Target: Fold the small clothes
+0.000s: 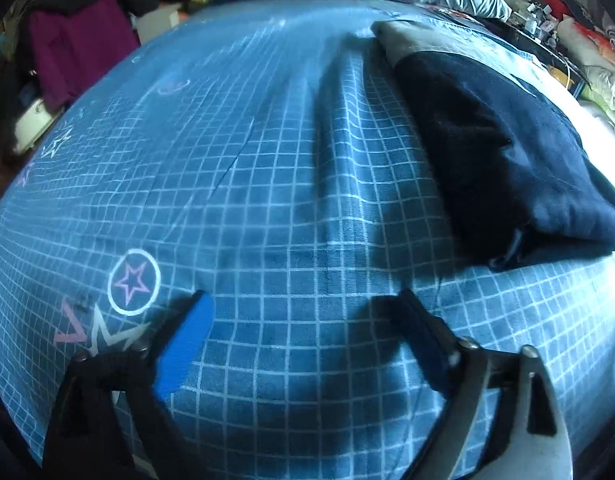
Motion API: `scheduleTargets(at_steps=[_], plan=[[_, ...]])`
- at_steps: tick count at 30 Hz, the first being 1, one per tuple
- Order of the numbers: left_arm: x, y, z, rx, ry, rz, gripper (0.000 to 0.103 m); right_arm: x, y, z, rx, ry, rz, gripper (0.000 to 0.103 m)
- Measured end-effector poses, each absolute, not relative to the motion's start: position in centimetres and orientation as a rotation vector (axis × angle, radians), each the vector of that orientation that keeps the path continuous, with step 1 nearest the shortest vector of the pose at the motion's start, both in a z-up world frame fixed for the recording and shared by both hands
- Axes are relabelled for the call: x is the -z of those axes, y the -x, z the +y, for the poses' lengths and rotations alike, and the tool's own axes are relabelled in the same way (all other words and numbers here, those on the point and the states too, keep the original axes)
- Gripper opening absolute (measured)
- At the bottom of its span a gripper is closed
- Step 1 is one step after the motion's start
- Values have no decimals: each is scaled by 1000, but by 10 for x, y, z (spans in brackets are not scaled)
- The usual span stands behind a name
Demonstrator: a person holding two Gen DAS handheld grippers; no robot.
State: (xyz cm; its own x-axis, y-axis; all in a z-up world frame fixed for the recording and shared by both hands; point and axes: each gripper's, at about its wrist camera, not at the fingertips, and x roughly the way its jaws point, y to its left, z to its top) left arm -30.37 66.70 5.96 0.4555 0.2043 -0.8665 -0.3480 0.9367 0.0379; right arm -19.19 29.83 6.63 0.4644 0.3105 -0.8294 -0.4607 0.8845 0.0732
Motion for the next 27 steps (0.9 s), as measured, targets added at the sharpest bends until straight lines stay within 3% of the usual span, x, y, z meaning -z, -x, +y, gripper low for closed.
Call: scheduleTargets(at_steps=[3,7,21,27], plan=[[-58,298,667,-356,173,1028,103,-46,197,301,-457,216,1002,103],[-62,304,666,-352,179,1012,103,-41,206,295,-478,199,898,103],[-56,303,674,-344,201,1007,103,-39,210,293,-471,176,868,103],[-97,293,675,-373,159,932,103,-60,212,283,-443,123,850,103]])
